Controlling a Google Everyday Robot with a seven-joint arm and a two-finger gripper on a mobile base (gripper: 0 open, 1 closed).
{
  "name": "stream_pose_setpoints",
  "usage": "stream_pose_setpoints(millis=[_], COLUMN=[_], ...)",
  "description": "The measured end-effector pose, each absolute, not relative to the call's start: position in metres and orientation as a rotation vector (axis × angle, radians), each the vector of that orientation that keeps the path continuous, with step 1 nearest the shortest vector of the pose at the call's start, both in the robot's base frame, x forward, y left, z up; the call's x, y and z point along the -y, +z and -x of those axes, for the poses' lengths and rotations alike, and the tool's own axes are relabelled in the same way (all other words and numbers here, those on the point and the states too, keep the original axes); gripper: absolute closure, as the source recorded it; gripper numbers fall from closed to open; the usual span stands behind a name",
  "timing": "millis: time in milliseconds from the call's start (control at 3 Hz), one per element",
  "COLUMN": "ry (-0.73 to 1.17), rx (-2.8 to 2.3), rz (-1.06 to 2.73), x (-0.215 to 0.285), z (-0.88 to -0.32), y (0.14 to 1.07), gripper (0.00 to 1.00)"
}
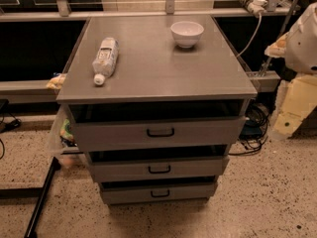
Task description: Open middle drawer
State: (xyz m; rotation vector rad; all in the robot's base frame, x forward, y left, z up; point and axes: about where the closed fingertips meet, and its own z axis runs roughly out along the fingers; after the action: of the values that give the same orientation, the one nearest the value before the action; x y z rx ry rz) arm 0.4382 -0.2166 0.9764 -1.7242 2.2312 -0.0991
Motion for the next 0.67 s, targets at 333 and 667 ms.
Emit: stream_pose_setpoints(millis=[333,667], ry=[-0.099,-0.099], rx=[-2.231,-2.231], rz=[1.724,1.724], x=[0.2166,0.2166], z=[-0.4382,-0.4382], y=[0.9764,0.9763], gripper=[0.0,0.19])
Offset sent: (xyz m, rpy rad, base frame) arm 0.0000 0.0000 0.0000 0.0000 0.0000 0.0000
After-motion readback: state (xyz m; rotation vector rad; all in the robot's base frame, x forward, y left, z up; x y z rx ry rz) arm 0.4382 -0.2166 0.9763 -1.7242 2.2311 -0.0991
